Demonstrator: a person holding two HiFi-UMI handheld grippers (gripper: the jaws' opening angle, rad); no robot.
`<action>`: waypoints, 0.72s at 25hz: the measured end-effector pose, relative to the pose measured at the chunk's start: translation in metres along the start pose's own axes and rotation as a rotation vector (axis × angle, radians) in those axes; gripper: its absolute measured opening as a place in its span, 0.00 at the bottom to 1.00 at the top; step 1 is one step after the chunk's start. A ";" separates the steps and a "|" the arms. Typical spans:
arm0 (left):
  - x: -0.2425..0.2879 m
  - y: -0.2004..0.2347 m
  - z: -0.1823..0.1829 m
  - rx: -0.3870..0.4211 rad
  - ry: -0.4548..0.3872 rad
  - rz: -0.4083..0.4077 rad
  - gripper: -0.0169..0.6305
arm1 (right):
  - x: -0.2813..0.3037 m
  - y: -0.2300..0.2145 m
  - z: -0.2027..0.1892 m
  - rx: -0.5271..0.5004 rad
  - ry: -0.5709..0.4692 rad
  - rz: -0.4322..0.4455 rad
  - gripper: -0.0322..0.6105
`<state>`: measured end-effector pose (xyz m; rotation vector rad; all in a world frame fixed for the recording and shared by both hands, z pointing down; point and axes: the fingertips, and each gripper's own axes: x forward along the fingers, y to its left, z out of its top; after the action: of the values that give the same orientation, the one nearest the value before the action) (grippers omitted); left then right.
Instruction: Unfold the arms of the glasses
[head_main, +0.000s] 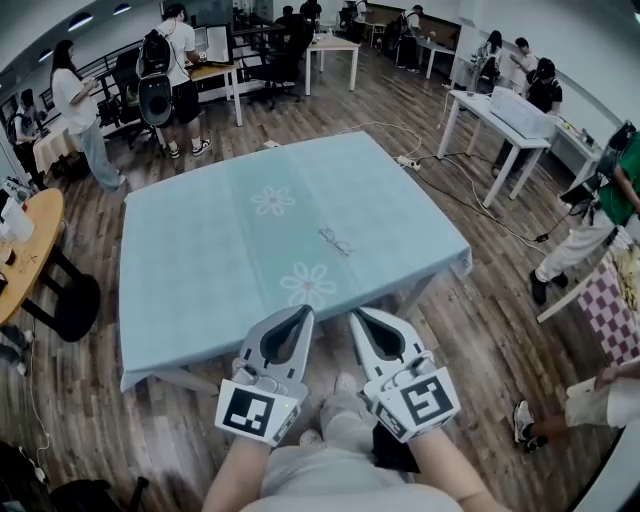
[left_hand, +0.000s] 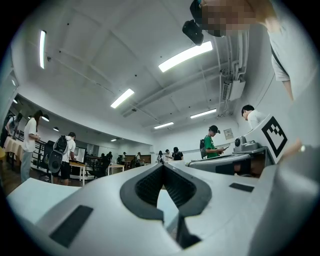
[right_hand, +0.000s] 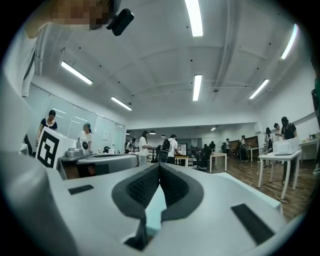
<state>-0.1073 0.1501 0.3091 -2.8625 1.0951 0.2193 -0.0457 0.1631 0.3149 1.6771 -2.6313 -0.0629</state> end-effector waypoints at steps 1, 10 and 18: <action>0.001 0.001 -0.001 -0.001 -0.001 0.000 0.04 | 0.001 -0.001 -0.002 -0.012 0.005 -0.005 0.06; 0.018 0.007 -0.004 -0.002 0.025 -0.011 0.04 | 0.013 -0.019 -0.005 -0.031 0.011 -0.038 0.06; 0.042 0.024 -0.018 -0.006 0.037 -0.012 0.04 | 0.038 -0.035 -0.016 -0.041 0.041 -0.011 0.06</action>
<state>-0.0910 0.1024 0.3205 -2.8887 1.0853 0.1701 -0.0293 0.1134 0.3290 1.6620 -2.5733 -0.0806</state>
